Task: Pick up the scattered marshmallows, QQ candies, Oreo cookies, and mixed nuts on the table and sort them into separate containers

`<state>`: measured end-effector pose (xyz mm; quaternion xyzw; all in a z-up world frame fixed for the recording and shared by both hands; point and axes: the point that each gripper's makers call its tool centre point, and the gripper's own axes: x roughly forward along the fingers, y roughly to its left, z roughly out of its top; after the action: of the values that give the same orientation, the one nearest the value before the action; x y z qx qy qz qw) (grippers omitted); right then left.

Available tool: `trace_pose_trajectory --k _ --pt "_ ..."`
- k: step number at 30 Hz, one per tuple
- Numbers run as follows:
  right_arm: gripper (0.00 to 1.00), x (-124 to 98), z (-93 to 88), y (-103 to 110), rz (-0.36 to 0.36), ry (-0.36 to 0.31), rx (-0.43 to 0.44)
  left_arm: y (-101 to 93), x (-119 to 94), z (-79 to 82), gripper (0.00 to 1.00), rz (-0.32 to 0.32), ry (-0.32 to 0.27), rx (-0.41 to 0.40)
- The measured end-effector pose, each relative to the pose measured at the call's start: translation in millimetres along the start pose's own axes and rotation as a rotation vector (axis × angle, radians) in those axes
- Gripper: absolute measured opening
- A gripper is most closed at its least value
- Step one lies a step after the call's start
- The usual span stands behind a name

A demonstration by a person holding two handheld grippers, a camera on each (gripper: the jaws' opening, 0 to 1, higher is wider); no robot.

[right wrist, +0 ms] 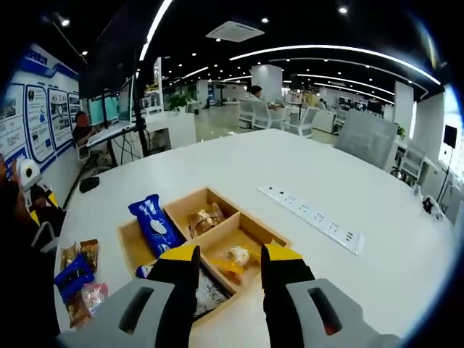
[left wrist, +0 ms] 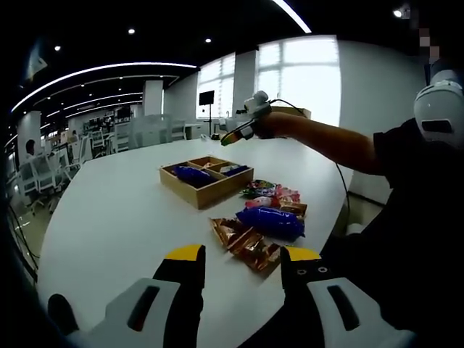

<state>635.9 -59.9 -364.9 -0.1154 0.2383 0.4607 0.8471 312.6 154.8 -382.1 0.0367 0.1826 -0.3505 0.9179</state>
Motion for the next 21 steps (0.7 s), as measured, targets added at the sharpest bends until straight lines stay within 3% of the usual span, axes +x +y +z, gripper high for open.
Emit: trace_pose_trajectory --k 15,21 --pt "0.31 -31 -2.8 7 0.013 -0.036 -0.002 -11.1 7 8.1 0.46 -0.018 0.007 0.029" --pt "0.32 -43 -11.7 5 0.011 -0.031 -0.005 -15.1 8 9.0 0.46 -0.025 0.008 0.037"
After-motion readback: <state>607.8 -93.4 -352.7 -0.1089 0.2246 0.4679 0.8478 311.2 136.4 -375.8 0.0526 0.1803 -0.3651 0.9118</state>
